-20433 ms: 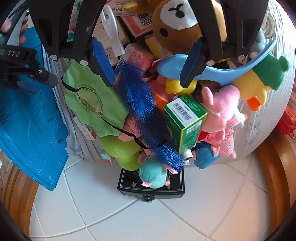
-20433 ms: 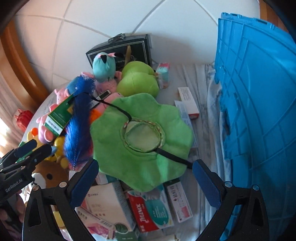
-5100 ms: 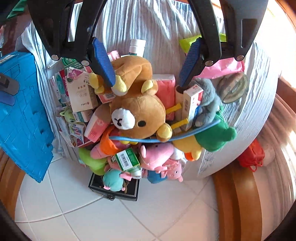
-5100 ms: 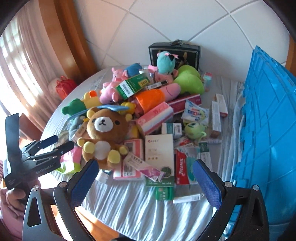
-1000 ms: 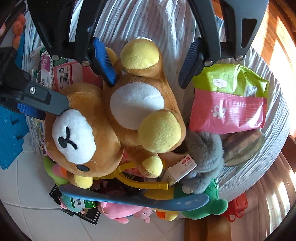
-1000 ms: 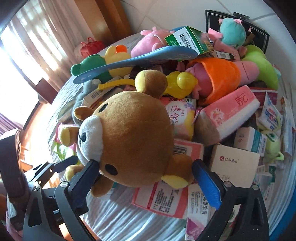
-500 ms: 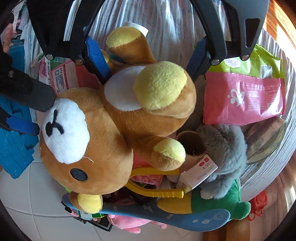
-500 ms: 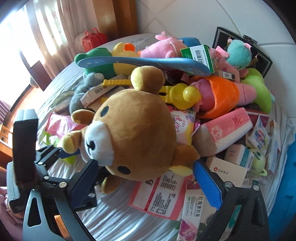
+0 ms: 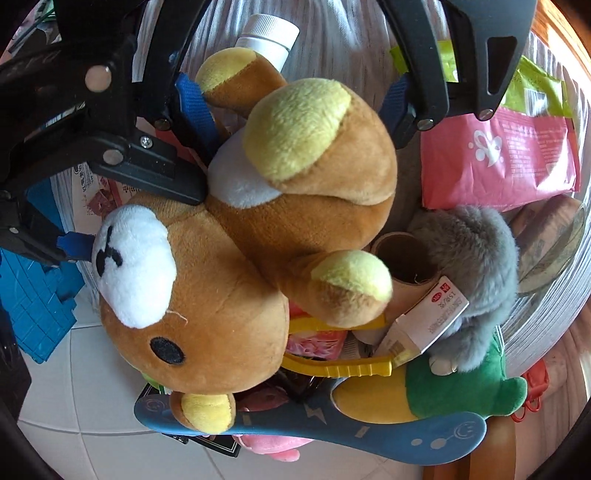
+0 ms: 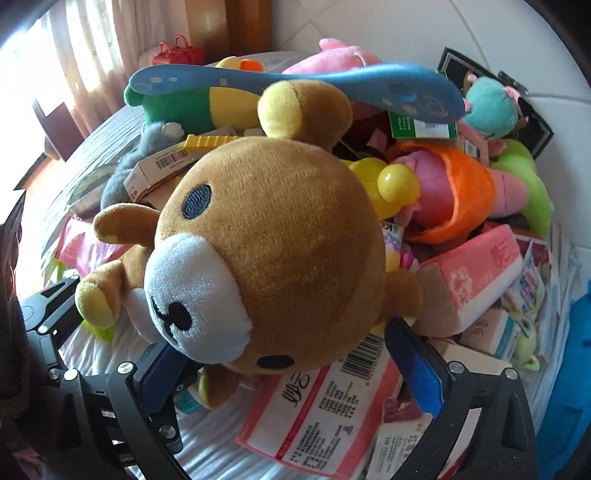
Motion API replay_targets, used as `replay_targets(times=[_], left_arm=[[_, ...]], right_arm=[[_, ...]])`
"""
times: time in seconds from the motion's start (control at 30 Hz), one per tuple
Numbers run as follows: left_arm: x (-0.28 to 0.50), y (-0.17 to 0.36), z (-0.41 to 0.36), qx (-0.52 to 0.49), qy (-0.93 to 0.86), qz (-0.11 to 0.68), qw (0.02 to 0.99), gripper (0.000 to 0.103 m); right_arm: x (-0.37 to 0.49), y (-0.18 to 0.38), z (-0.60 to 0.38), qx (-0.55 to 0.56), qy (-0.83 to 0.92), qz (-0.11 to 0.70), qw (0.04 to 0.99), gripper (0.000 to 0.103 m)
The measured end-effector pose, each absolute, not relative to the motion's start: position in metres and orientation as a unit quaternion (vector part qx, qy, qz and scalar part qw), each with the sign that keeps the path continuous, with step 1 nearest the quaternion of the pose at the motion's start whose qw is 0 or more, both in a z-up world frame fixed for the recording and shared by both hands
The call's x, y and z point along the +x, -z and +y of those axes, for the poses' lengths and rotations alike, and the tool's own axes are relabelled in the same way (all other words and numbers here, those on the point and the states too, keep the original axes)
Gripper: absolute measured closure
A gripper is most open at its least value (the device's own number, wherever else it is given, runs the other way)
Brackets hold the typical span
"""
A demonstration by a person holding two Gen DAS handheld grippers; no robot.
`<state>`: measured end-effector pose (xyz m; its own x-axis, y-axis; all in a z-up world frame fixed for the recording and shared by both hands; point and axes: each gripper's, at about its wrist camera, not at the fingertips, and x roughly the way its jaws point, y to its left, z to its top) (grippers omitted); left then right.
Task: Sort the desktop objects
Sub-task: 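Close the left tool on the teddy bear's body while the right tool holds its head, then lift the teddy bear with both tools and carry it over the blue crate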
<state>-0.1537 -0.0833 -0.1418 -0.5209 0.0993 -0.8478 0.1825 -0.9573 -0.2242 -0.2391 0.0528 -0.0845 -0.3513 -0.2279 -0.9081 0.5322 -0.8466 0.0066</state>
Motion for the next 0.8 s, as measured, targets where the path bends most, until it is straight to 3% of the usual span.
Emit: replay_targets(times=[0.17,0.47,0.8], left_arm=[[-0.141,0.124,-0.076,0.465,0.879,0.099,0.032,0.032],[-0.145,0.072,-0.069,0.414,0.909,0.039,0.018,0.032],[-0.148,0.0,-0.029,0.325,0.944,-0.038,-0.041,0.032]], right_arm=[[-0.226,0.079,0.058,0.506,0.817,0.123,0.248,0.033],[-0.215,0.043,0.082,0.465,0.848,0.068,0.243,0.035],[-0.192,-0.033,0.118,0.374,0.907,0.015,0.19,0.036]])
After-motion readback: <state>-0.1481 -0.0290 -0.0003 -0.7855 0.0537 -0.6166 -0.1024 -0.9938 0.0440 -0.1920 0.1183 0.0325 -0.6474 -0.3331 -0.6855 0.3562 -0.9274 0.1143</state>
